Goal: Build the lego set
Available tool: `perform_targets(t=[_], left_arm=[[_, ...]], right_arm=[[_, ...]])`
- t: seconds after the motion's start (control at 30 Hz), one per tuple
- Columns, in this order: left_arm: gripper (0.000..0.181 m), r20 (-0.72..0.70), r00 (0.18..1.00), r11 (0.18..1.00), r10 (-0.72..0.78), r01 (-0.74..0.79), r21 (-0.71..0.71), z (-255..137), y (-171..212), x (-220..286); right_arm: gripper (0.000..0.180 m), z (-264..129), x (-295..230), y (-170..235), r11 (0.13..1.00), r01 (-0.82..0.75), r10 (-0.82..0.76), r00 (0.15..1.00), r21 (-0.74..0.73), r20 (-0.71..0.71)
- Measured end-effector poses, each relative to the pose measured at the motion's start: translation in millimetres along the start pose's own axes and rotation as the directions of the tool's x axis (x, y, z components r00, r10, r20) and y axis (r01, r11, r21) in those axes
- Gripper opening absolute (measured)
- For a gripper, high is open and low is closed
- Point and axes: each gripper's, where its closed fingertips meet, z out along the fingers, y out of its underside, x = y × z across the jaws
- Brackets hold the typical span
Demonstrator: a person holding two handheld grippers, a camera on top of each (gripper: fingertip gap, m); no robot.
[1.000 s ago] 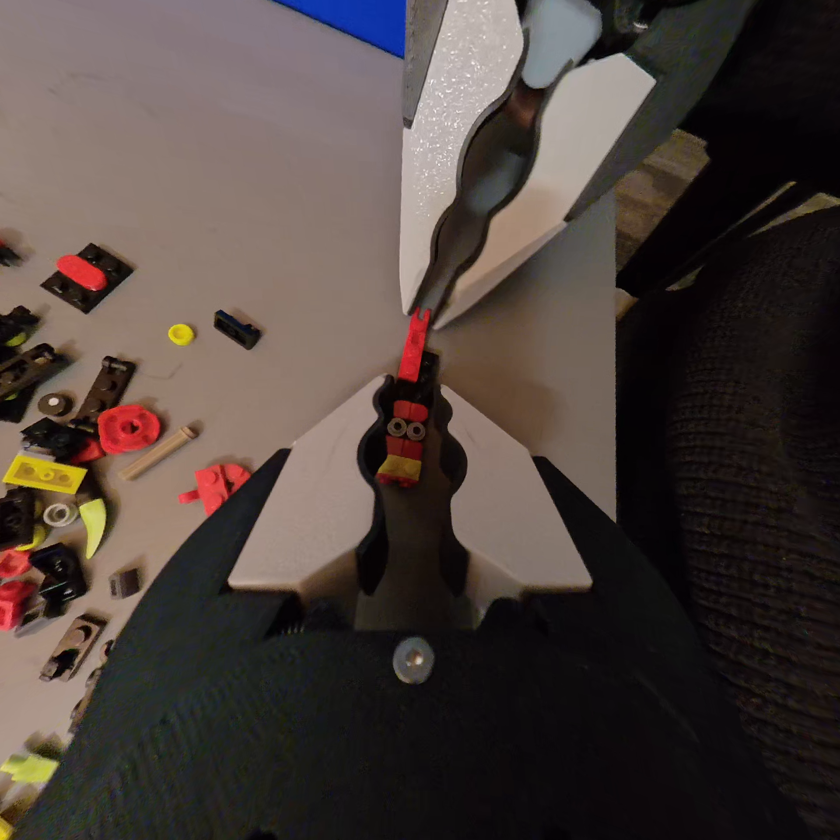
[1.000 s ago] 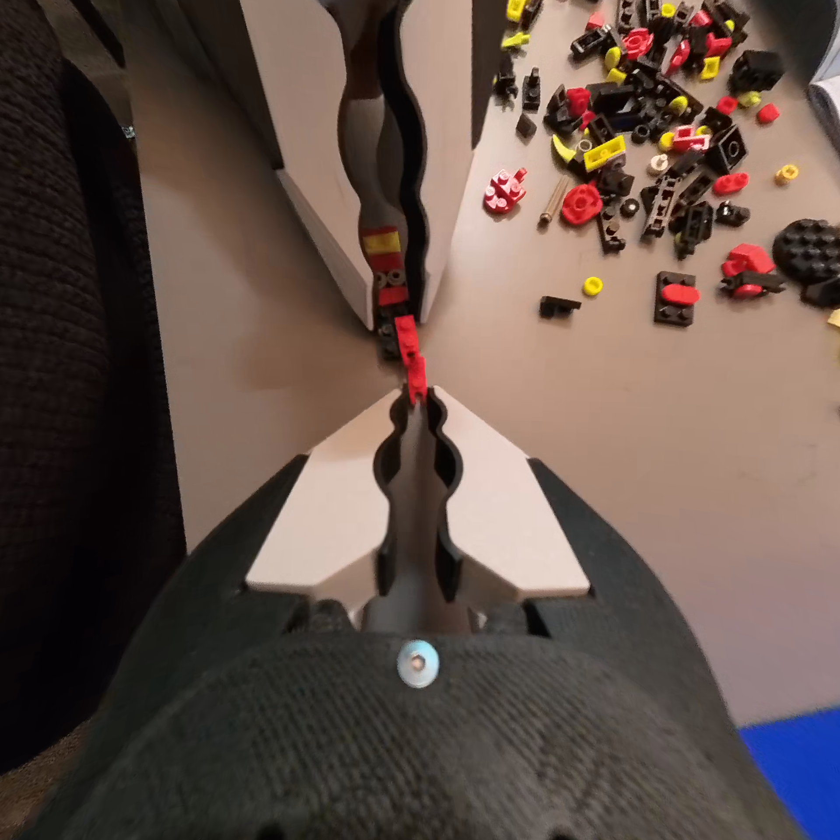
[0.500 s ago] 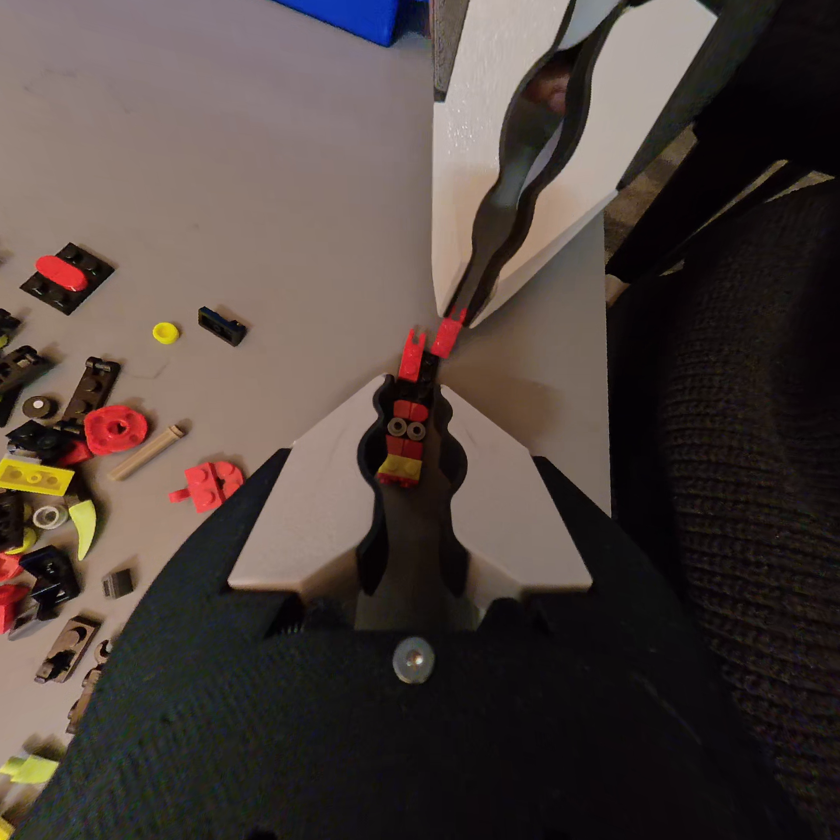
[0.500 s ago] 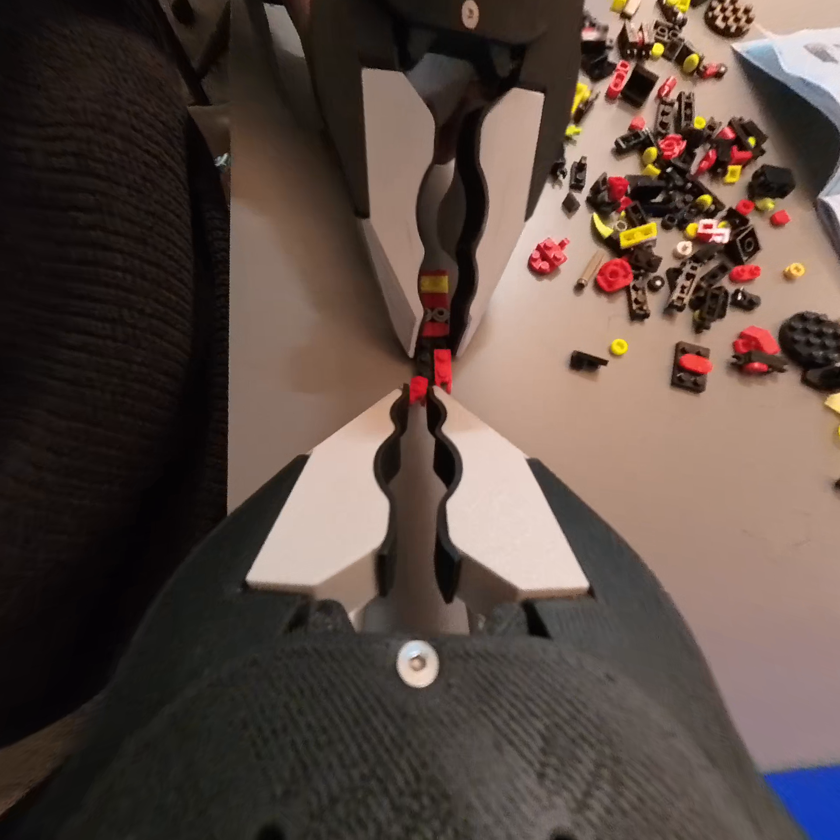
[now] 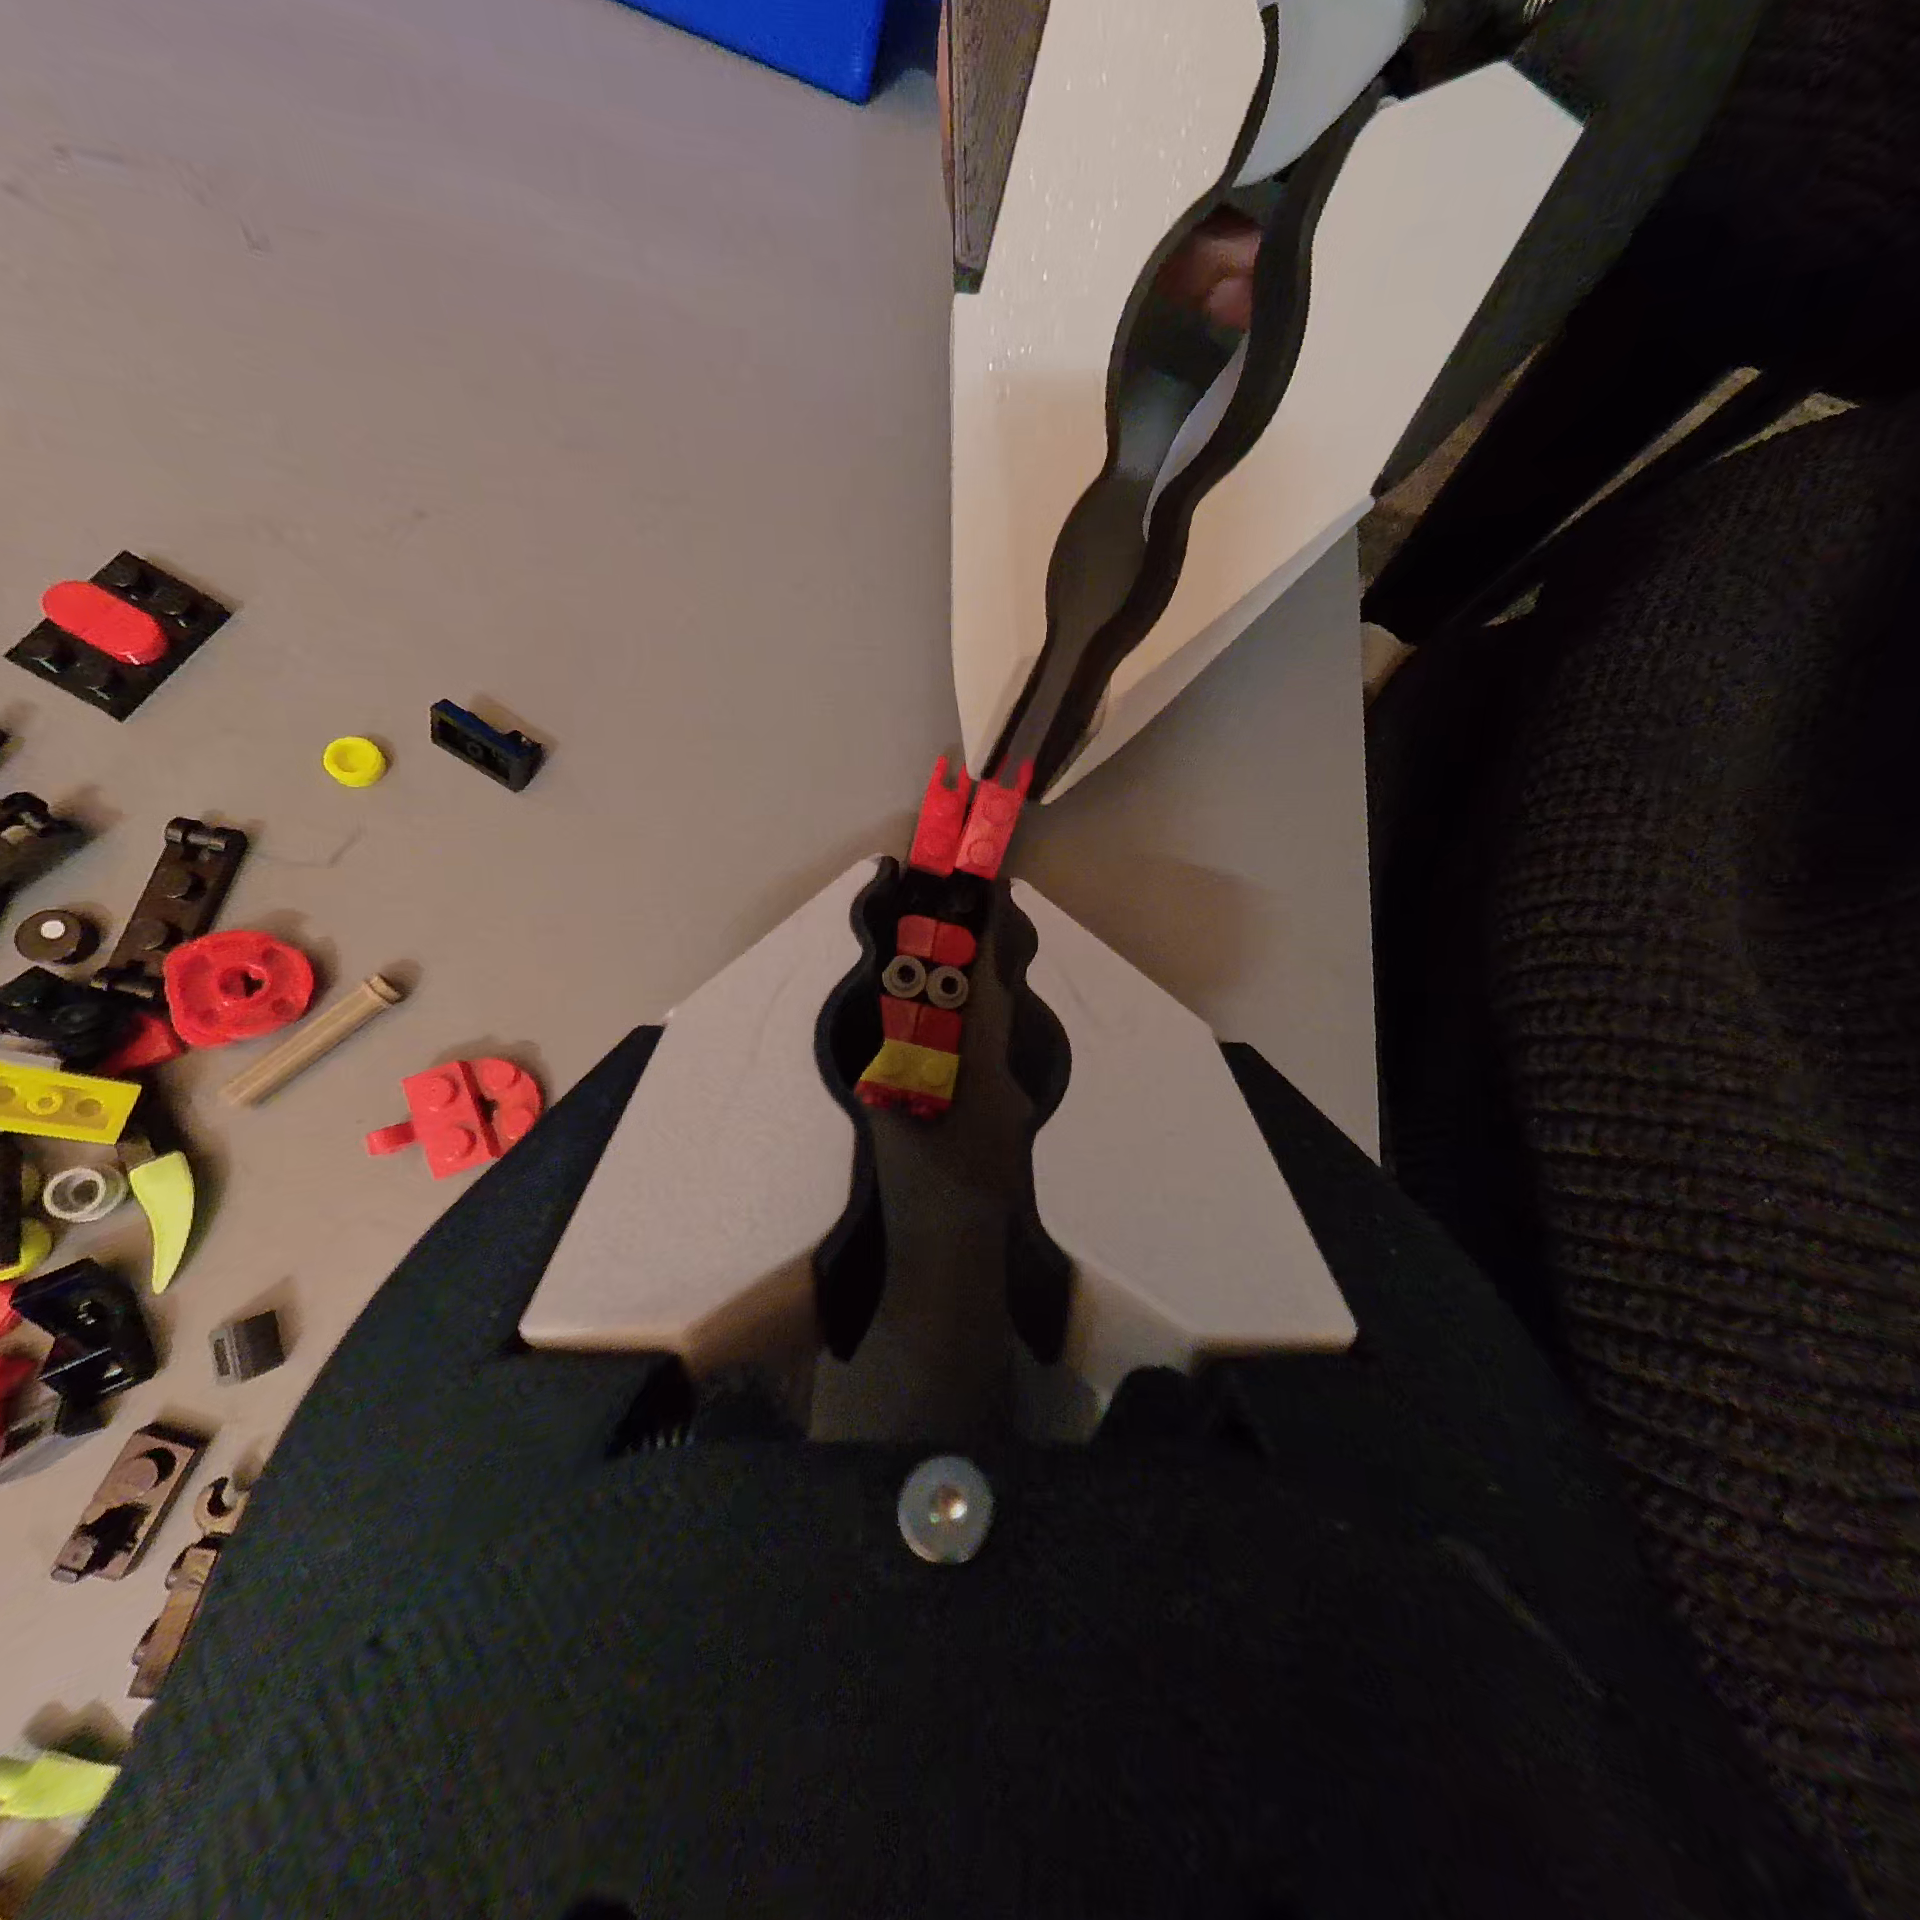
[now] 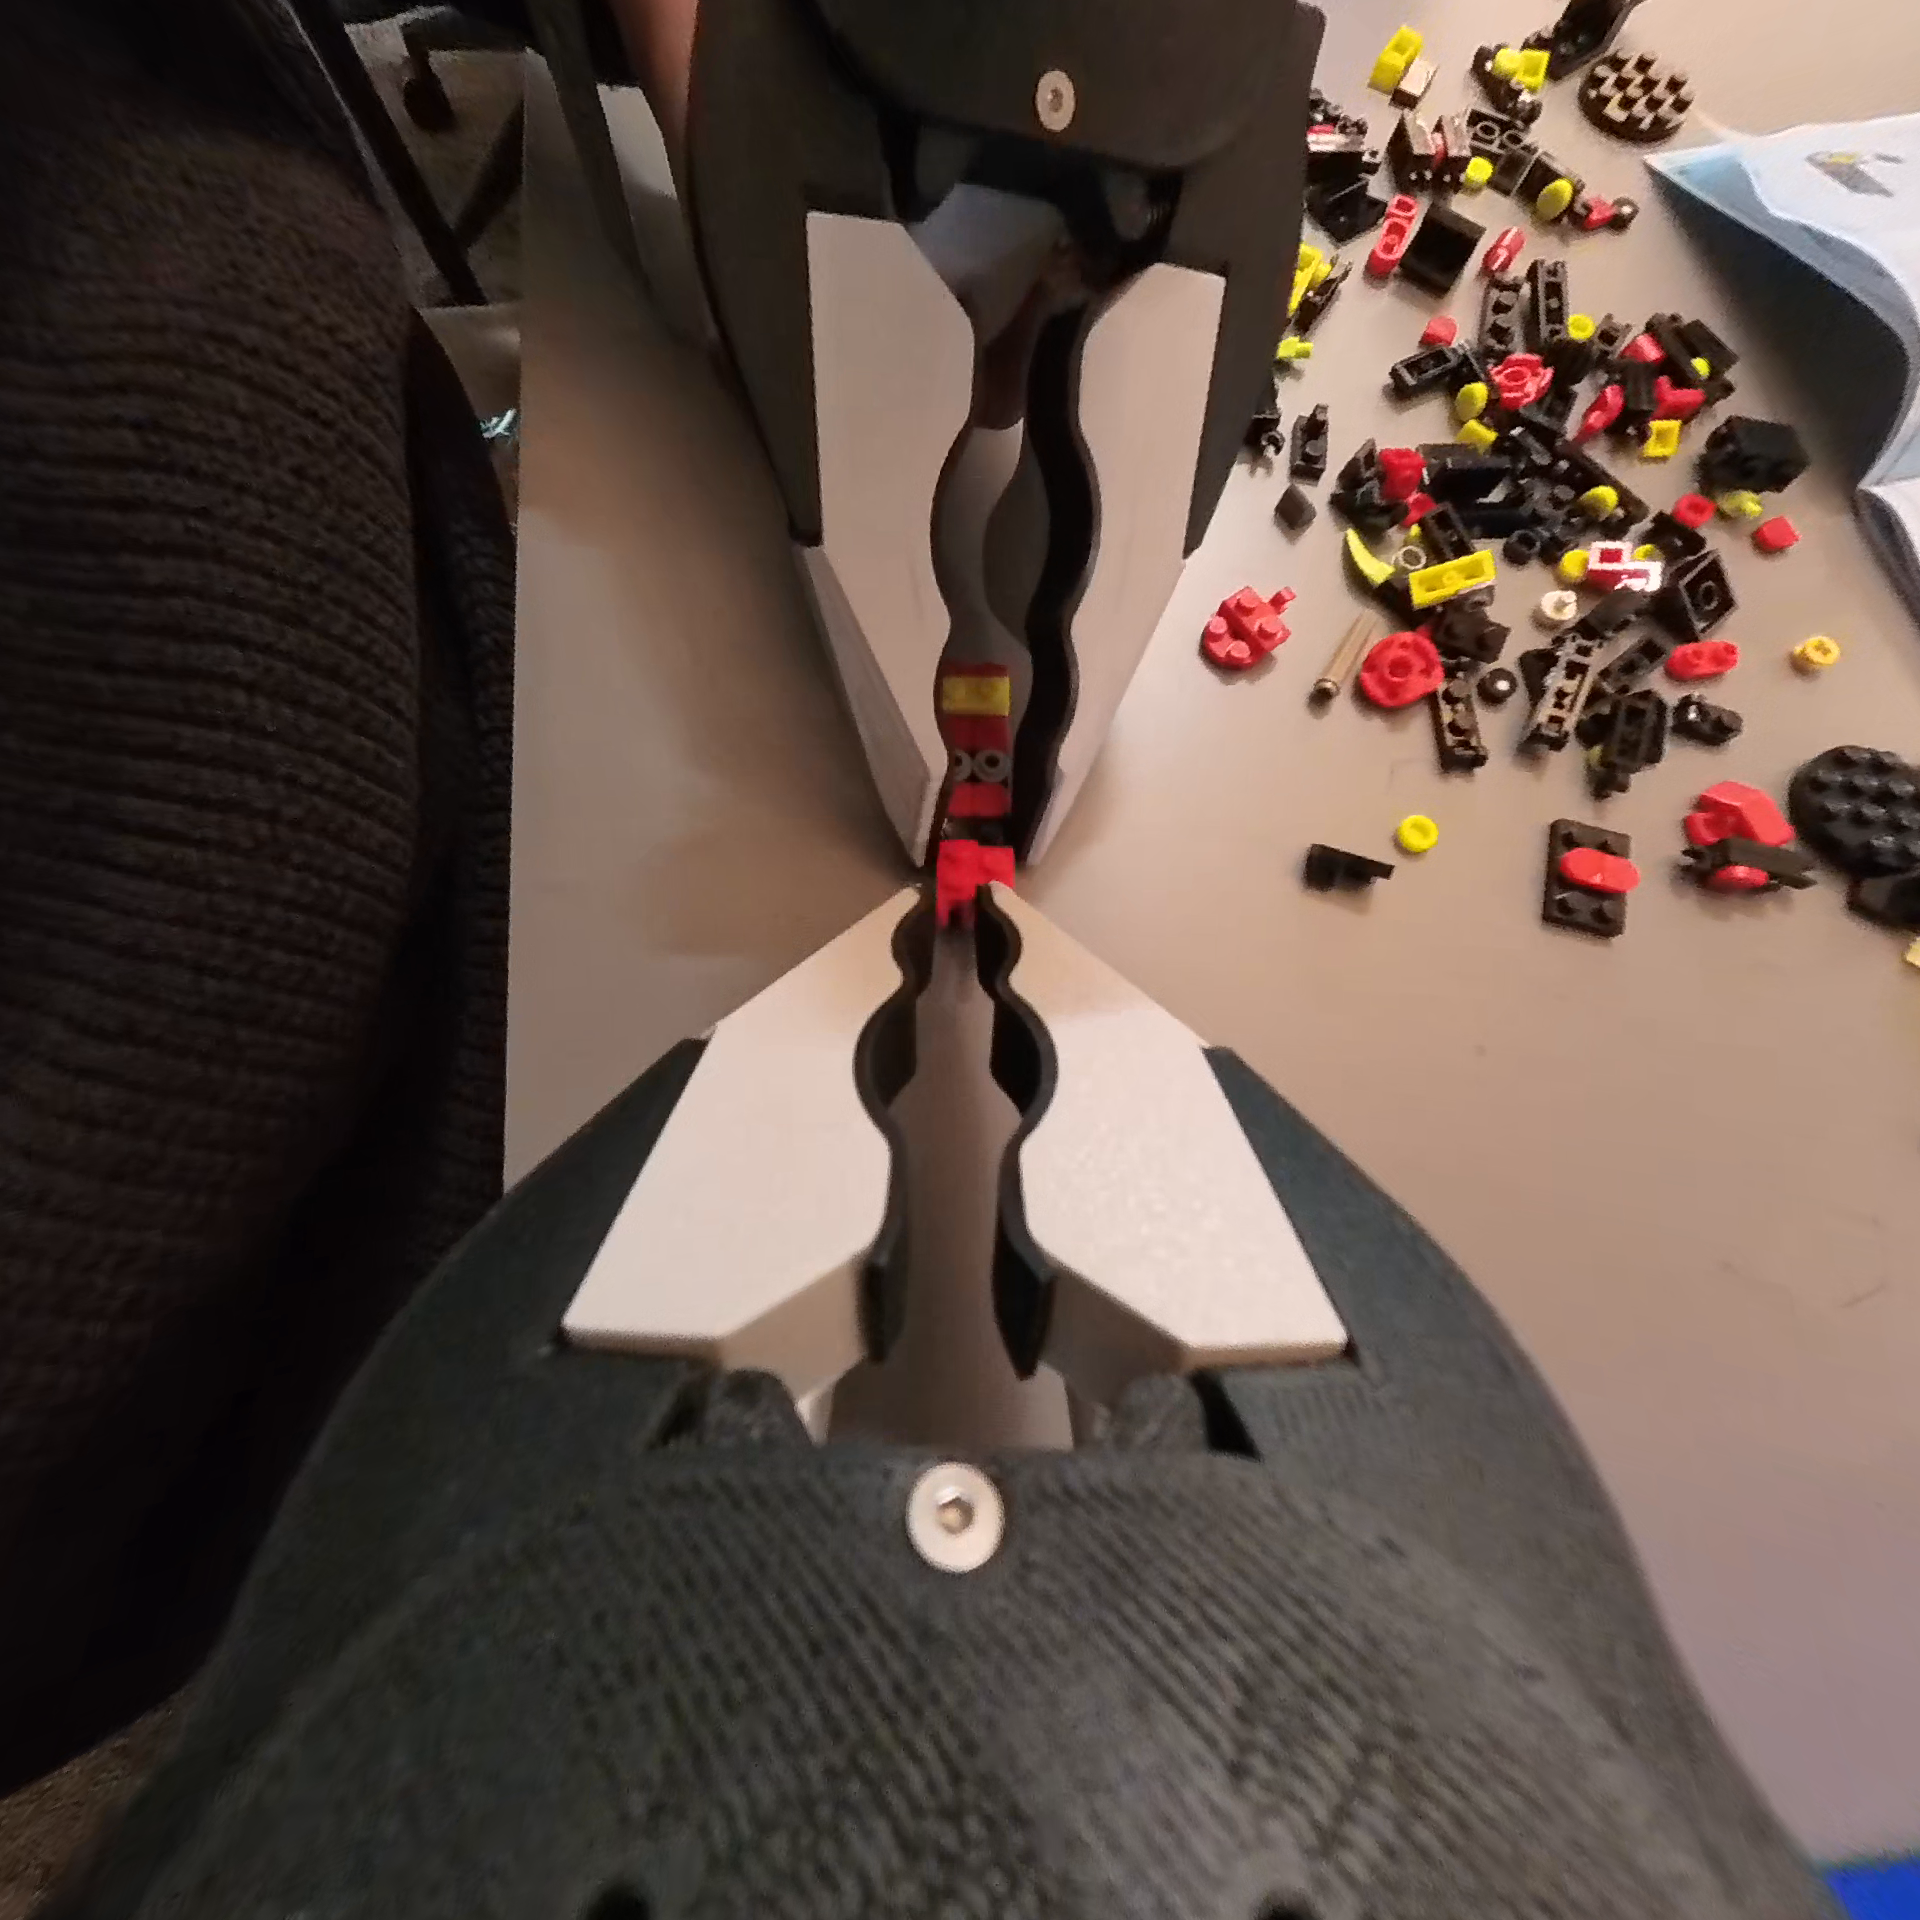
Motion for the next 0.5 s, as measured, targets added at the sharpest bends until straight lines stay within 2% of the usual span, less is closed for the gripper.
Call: perform_targets(t=[0.03,0.5], left_arm=[[0.016,0.000,1.000,1.000,0.001,-0.001,0.000,0.0,-0.1,0.0],[0.024,-0.033,0.999,1.000,-0.013,0.013,0.006,-1.3,0.5,4.3]], right_arm=[[0.006,0.5,0.0,1.1,1.000,-0.001,0.001,1.000,-0.006,0.000],[0.006,2.5,-1.4,7.3,0.999,0.014,-0.014,1.000,-0.038,0.006]])
